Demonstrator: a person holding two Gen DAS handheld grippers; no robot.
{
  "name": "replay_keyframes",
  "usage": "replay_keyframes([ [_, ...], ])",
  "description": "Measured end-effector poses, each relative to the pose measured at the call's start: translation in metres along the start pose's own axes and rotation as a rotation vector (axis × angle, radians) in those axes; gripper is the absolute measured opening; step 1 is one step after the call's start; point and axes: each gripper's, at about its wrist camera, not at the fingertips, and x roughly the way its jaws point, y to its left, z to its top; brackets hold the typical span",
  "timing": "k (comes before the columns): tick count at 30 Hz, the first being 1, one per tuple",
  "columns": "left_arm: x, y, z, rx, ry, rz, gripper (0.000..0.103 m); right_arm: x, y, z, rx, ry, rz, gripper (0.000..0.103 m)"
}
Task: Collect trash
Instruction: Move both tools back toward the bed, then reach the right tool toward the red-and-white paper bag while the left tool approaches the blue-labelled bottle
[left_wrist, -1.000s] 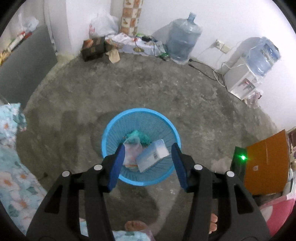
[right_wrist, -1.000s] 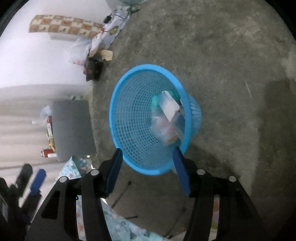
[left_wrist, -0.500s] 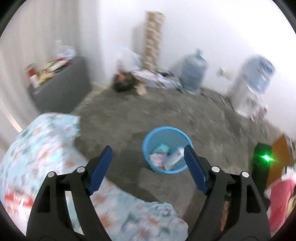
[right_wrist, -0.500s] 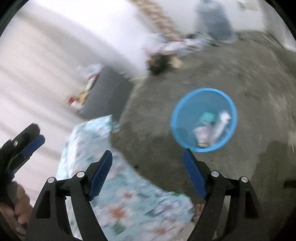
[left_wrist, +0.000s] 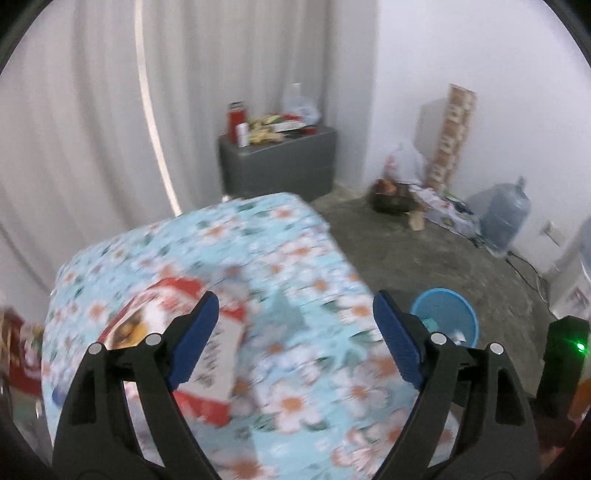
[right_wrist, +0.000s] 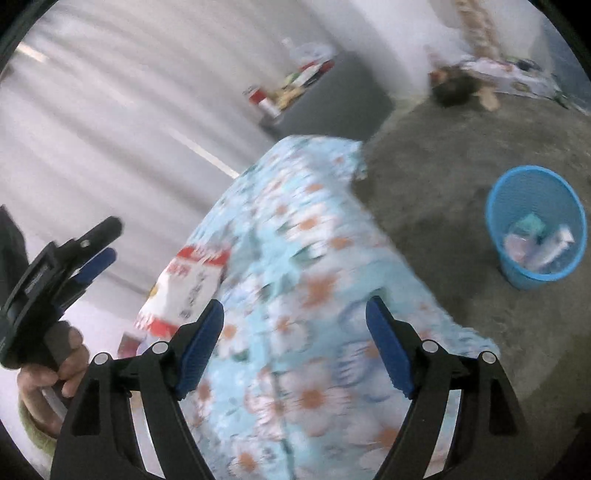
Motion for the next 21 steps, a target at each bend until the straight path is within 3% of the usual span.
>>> replay_keyframes([
  [11,-0.01,0.071,-0.034,-0.133,0.052,0.139,0.081,0.036,0.071,-0.034,-0.189,0.14,0.073,0.077],
  [21,-0.019,0.104,-0.052,-0.197,0.066,0.216,0.081,0.052,0.097,-0.053,-0.27,0.195,0.076,0.081],
])
